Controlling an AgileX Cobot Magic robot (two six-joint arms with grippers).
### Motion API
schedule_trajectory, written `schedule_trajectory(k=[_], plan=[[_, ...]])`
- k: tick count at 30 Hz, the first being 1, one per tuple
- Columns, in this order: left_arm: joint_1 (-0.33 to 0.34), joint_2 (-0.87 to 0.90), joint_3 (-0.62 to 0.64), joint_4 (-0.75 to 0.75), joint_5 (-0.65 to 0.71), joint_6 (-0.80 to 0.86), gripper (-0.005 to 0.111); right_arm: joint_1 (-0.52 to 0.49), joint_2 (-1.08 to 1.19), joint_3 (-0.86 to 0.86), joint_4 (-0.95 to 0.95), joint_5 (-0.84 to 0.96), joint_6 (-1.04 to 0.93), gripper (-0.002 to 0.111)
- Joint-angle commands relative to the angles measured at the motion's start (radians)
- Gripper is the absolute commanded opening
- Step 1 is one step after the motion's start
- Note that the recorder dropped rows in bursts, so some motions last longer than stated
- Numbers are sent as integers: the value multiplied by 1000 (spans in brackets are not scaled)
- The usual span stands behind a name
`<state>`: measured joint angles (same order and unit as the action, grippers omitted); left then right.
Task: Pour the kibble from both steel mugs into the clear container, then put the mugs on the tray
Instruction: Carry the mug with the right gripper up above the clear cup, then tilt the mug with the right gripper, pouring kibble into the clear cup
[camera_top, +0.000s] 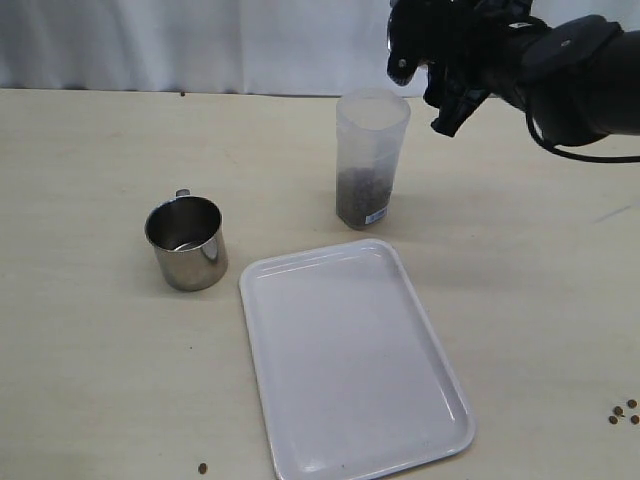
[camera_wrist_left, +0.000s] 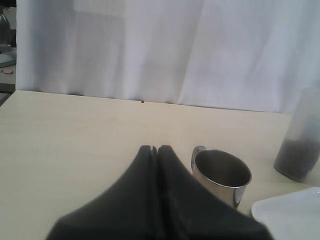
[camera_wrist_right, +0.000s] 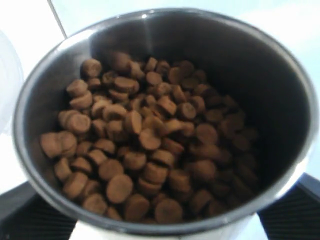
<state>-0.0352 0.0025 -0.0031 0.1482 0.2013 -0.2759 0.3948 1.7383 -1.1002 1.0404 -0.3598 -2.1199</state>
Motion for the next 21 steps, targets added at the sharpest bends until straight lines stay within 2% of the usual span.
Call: schedule_trajectory(k=[1,15,21], plan=[[-1,-2,3,-1,-4,-5,0,3,-5,-2,-34,-6,-1,5],[-1,-2,3,-1,-4,-5,0,3,-5,-2,-37,21,-1,5],[-1,-2,3,-1,-4,-5,0,3,19,-2,-138,12,-1,5]])
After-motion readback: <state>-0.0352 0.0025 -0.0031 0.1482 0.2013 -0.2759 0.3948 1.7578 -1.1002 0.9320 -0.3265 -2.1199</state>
